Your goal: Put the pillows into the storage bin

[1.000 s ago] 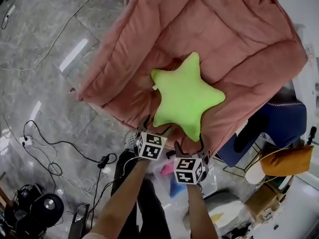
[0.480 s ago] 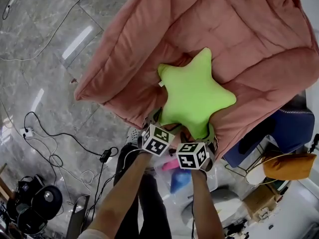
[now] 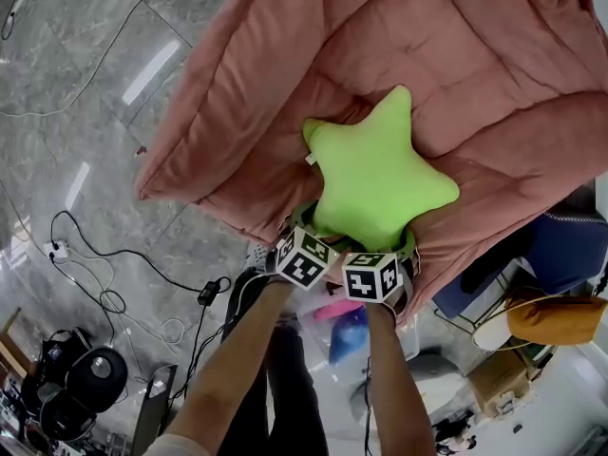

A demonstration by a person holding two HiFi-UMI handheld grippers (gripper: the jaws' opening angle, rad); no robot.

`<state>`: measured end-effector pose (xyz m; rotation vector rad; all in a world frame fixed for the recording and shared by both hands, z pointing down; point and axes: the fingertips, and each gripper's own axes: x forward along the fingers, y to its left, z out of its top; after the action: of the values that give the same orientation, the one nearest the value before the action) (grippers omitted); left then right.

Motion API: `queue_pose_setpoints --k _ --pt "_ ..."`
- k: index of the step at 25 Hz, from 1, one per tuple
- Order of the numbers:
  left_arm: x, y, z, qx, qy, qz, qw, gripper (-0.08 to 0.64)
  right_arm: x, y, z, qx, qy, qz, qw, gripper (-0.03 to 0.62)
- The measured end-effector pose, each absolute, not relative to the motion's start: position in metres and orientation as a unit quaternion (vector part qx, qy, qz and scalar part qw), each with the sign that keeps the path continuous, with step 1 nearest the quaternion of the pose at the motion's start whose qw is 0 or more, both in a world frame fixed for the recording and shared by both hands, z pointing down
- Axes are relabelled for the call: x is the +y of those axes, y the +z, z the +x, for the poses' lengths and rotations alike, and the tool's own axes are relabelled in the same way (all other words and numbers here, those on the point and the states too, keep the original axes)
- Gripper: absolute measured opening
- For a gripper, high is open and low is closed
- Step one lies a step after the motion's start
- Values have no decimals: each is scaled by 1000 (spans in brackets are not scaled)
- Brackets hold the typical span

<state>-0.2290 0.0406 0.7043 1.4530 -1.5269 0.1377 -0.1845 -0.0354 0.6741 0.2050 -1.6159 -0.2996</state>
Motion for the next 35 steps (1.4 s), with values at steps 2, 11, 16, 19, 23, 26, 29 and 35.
queue_pose_setpoints --k 2,11,16,19,23,26,29,35 --pt "41 704 -228 -622 59 600 500 411 -33 673 -186 -726 -137 89 668 458" --pt "46 676 -234 -652 61 583 481 409 -23 644 -197 -756 -152 81 631 377" --pt "45 644 -231 -662 49 584 468 408 -23 608 -194 -769 -170 84 611 371" --pt "34 619 -218 -672 36 585 453 407 -32 583 -181 -775 -193 92 595 371" --pt "24 591 -188 -685 39 586 430 404 -42 556 -150 -784 -196 107 580 370" --pt "18 573 -165 -688 43 597 410 402 -47 537 -124 -791 -202 128 563 370" --pt "15 555 -146 -687 55 613 386 400 -48 519 -101 -799 -201 158 544 368" --pt "6 525 -100 -681 109 646 327 399 -50 497 -43 -820 -162 218 504 365"
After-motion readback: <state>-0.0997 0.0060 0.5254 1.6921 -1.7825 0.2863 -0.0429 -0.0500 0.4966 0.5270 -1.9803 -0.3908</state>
